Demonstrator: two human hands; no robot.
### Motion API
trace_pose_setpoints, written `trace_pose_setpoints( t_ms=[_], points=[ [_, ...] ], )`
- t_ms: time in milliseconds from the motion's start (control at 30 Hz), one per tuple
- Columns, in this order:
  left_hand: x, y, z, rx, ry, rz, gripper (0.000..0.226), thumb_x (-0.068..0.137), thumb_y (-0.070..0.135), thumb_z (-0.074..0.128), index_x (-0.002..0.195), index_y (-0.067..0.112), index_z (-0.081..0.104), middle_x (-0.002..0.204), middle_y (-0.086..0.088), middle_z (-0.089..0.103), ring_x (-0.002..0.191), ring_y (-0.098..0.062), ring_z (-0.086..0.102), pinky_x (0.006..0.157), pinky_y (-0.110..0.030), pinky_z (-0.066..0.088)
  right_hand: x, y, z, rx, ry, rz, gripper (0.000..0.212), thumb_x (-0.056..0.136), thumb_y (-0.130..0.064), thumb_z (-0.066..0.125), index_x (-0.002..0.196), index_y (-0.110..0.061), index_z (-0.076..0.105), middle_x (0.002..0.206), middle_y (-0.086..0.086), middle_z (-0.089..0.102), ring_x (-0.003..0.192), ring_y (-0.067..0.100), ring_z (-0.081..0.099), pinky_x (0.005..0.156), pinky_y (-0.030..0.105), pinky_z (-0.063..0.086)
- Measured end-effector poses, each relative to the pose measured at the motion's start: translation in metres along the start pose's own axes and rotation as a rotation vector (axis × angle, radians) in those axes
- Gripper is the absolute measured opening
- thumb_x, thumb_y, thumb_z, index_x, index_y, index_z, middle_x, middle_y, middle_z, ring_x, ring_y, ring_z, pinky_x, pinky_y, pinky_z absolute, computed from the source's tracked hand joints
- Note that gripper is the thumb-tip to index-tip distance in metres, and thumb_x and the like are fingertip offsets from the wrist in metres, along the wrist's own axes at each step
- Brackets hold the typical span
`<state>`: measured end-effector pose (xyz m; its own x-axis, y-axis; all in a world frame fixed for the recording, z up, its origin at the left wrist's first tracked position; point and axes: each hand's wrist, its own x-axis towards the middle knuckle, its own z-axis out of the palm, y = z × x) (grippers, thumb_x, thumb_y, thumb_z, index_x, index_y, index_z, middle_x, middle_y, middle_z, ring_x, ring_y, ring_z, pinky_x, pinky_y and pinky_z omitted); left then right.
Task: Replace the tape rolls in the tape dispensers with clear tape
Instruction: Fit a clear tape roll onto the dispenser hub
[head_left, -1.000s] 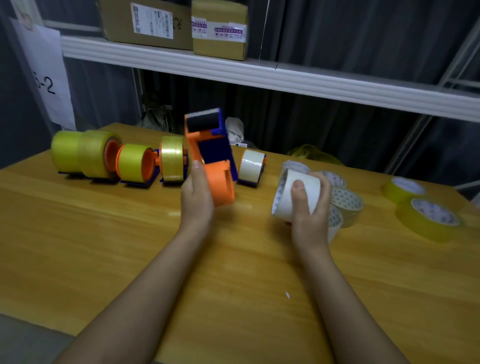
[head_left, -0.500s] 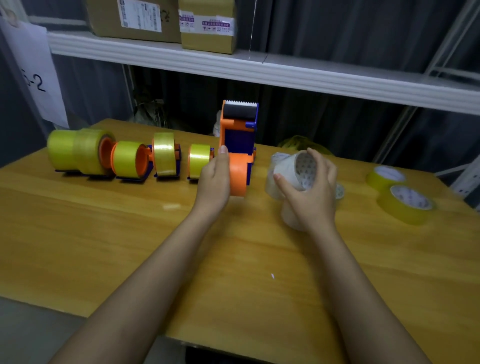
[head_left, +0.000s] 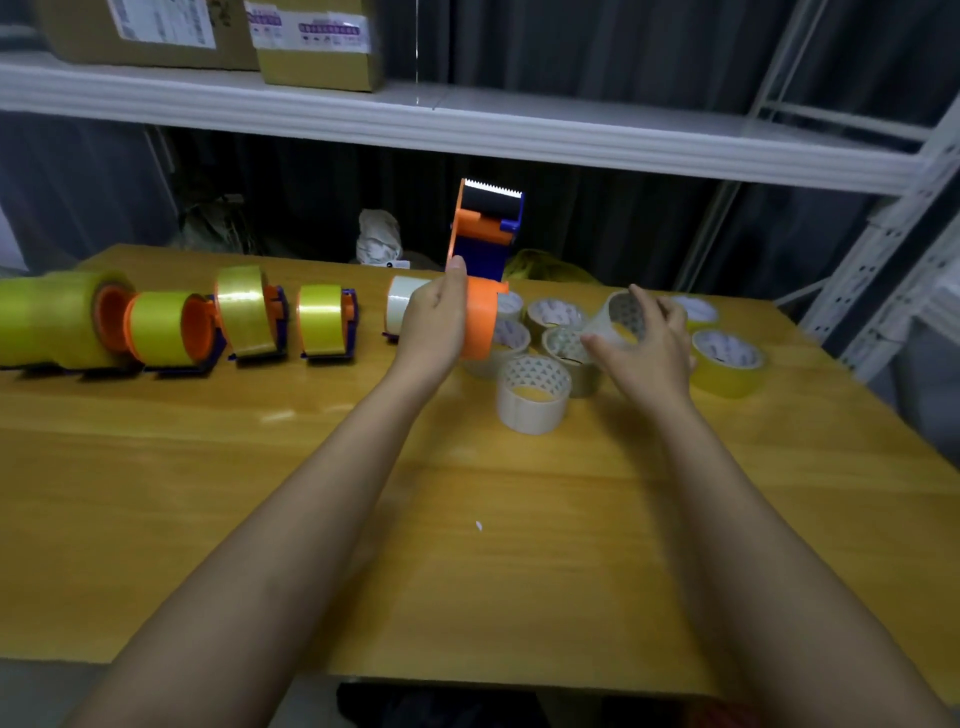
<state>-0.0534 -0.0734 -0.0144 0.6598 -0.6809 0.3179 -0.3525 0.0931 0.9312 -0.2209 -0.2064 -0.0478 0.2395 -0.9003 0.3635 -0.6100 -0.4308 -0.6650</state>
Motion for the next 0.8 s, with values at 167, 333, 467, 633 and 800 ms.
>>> trace_pose_setpoints(
  t_ms=[167,333,467,633,800],
  points=[
    [0.013,-0.003,0.018,-0.039,-0.053,-0.029,0.050,0.103,0.040,0.026,0.064,0.018,0.047,0.057,0.002,0.045,0.045,-0.002,0.045,0.049,-0.015,0.035,0.022,0.015,0.005,-0.017,0.001,0.038,0.083,0.079,-0.057,0.067,0.149,-0.029,0.031,0.152,0.004,0.026,0.137,0.028,0.030,0.111,0.048,0.028],
    [0.032,-0.011,0.031,-0.035,-0.051,-0.053,0.048,0.103,0.042,0.028,0.065,0.018,0.047,0.058,0.001,0.046,0.050,-0.006,0.048,0.053,-0.020,0.037,0.055,0.024,0.019,-0.078,-0.002,0.106,0.083,0.081,-0.059,0.065,0.149,-0.027,0.030,0.153,0.008,0.023,0.137,0.034,0.028,0.111,0.050,0.028],
    [0.051,-0.020,0.040,-0.020,-0.073,-0.068,0.047,0.101,0.047,0.028,0.071,0.018,0.050,0.068,-0.006,0.048,0.066,-0.021,0.051,0.067,-0.034,0.038,0.080,0.029,0.031,-0.115,-0.003,0.157,0.077,0.083,-0.054,0.064,0.148,-0.025,0.034,0.152,0.010,0.025,0.135,0.037,0.031,0.110,0.048,0.029],
    [0.066,-0.017,0.055,-0.073,-0.110,-0.130,0.043,0.100,0.049,0.031,0.076,0.020,0.051,0.070,-0.008,0.050,0.071,-0.029,0.058,0.074,-0.048,0.052,0.104,0.035,0.037,-0.150,-0.019,0.143,0.077,0.081,-0.050,0.068,0.146,-0.025,0.036,0.152,0.008,0.024,0.134,0.037,0.030,0.108,0.051,0.032],
    [0.073,-0.012,0.070,-0.113,-0.140,-0.121,0.043,0.100,0.048,0.031,0.076,0.018,0.050,0.072,-0.010,0.048,0.069,-0.027,0.054,0.070,-0.041,0.048,0.107,0.046,0.043,-0.103,-0.233,0.131,0.090,0.077,-0.062,0.068,0.149,-0.024,0.031,0.154,0.011,0.022,0.139,0.035,0.029,0.110,0.049,0.033]
  ],
)
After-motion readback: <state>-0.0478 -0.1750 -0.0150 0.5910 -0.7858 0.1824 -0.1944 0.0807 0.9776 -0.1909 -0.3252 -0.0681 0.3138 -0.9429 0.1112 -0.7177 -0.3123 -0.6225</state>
